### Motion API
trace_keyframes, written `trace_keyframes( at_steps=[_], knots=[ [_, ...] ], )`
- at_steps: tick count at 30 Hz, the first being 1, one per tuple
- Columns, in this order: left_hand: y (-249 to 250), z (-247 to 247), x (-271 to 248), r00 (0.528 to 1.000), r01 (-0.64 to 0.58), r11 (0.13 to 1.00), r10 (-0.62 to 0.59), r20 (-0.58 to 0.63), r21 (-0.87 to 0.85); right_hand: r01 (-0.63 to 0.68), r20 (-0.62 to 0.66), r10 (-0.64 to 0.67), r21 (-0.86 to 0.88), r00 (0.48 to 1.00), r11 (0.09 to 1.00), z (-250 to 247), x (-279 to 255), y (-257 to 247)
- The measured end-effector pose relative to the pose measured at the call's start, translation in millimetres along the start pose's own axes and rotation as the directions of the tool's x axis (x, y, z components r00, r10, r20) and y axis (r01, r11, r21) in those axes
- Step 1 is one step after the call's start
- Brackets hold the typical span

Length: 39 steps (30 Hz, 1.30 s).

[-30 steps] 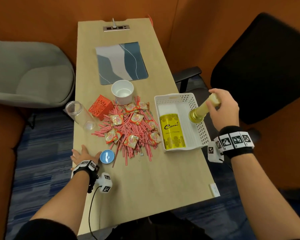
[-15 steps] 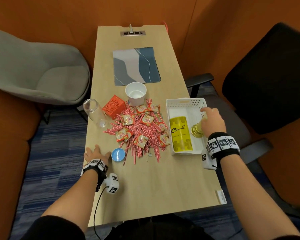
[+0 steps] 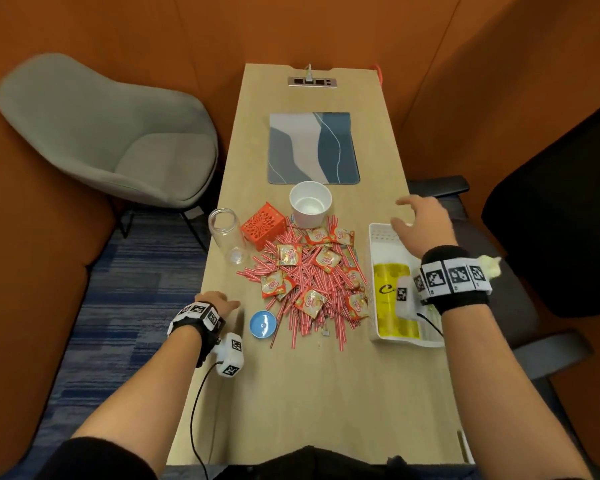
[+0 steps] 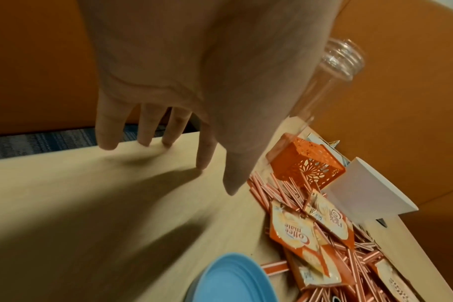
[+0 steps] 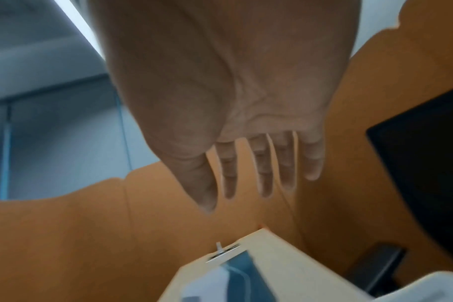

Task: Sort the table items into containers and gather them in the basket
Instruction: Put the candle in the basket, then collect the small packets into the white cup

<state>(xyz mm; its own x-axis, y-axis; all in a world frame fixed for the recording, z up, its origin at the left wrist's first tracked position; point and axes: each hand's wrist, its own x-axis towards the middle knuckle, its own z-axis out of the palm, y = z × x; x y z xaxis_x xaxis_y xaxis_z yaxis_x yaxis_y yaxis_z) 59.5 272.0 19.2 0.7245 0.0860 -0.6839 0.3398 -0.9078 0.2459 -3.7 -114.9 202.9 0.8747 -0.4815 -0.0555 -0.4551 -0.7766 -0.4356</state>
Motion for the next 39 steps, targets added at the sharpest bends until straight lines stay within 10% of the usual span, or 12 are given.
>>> trace_keyframes(
  at_steps=[3,12,17,22,27,34,37,39],
  knots=[
    [0,-4,-4,1.0,0.016,0.999,-0.017,-0.011,-0.052,0.04,0.104,-0.066,0.238,0.992,0.97,42,23,-49],
    [11,22,-12,0.995,0.085,0.988,-0.091,-0.041,-0.128,-0.44,0.336,0.313,0.433,0.889,0.786,195,102,-78],
    [29,33,-15,0.989,0.112,0.979,-0.127,-0.081,-0.168,-0.433,0.323,0.331,0.329,0.887,0.839,202,123,-74],
    [59,20,-13,0.98,-0.172,0.963,0.147,-0.133,-0.206,-0.347,0.221,0.284,0.344,0.933,0.872,166,101,-69],
    [101,-2,-31,0.916,-0.348,0.693,0.396,-0.071,-0.632,-0.276,0.325,0.104,0.544,0.94,0.792,121,48,-49],
    [114,11,-68,0.856,-0.039,0.387,0.489,0.168,-0.921,-0.212,0.589,-0.176,0.529,0.789,0.822,90,-28,-30],
    [91,19,-78,0.893,0.012,0.269,0.43,0.131,-0.963,-0.266,0.528,-0.12,0.596,0.84,0.758,102,-43,-24],
    [71,21,-79,0.911,0.006,0.212,0.402,0.092,-0.977,-0.108,0.418,-0.074,0.396,0.906,0.912,129,-49,-15]
  ],
)
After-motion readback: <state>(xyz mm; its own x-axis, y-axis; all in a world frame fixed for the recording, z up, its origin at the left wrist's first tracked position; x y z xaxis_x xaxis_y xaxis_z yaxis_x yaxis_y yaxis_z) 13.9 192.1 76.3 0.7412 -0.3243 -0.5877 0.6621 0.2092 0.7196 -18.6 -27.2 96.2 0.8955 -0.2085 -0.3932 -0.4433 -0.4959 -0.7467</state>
